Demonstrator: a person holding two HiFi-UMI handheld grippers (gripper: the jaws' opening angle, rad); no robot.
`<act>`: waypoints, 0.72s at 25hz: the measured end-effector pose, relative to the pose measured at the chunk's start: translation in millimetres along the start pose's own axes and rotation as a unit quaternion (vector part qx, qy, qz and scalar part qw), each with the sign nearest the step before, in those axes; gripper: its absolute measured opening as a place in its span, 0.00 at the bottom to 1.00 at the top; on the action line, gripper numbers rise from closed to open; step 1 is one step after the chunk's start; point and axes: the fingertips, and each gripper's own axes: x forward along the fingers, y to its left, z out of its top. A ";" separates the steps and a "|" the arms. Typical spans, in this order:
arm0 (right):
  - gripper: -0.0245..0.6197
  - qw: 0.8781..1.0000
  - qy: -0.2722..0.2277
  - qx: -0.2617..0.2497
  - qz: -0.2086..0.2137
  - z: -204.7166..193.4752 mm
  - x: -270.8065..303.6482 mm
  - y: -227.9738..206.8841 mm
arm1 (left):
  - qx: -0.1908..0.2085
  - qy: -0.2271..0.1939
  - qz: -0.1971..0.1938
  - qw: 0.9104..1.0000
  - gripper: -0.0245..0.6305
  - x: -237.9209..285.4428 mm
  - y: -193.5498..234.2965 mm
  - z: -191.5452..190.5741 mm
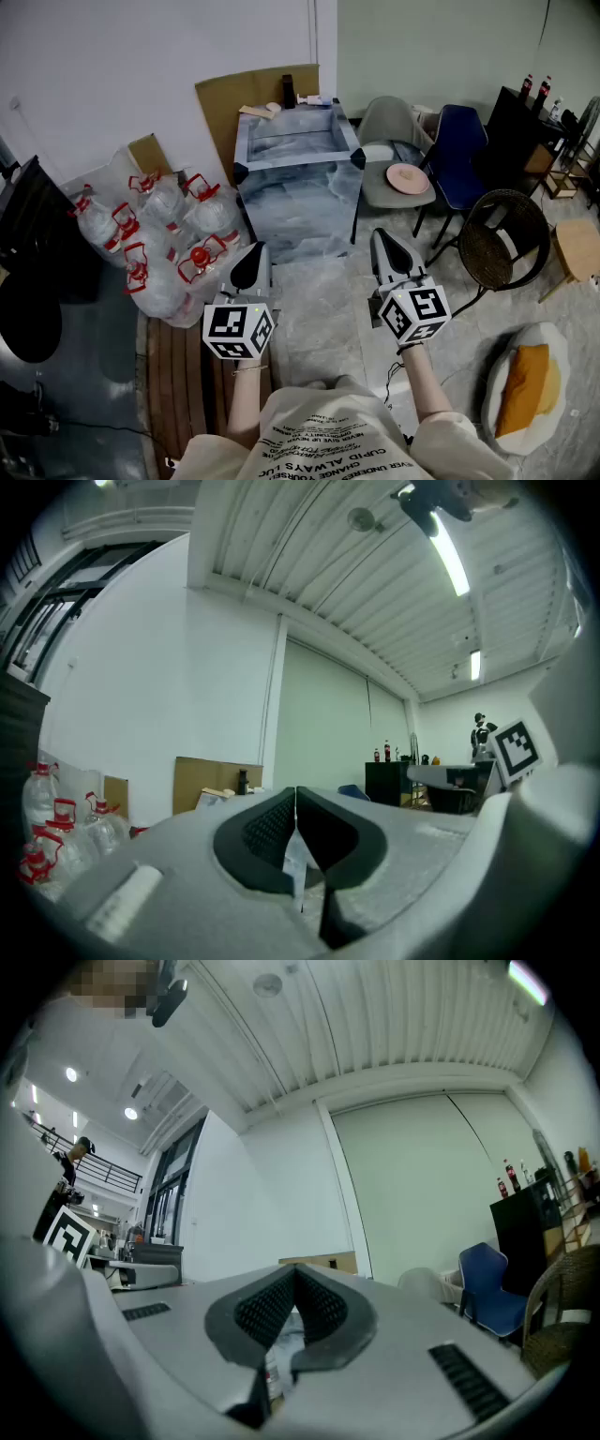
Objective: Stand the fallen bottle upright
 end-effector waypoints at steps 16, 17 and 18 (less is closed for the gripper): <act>0.05 1.000 0.007 0.013 -0.004 -17.4 14.8 -2.8 | 0.001 0.004 -0.004 1.000 0.08 6.4 18.0 -7.1; 0.08 1.000 0.009 0.018 -0.005 -19.3 15.3 -4.3 | 0.000 0.006 -0.006 1.000 0.08 7.4 17.9 -8.7; 0.15 1.000 0.011 0.026 -0.006 -21.4 16.0 -5.6 | -0.002 0.008 -0.007 1.000 0.08 8.5 17.6 -10.6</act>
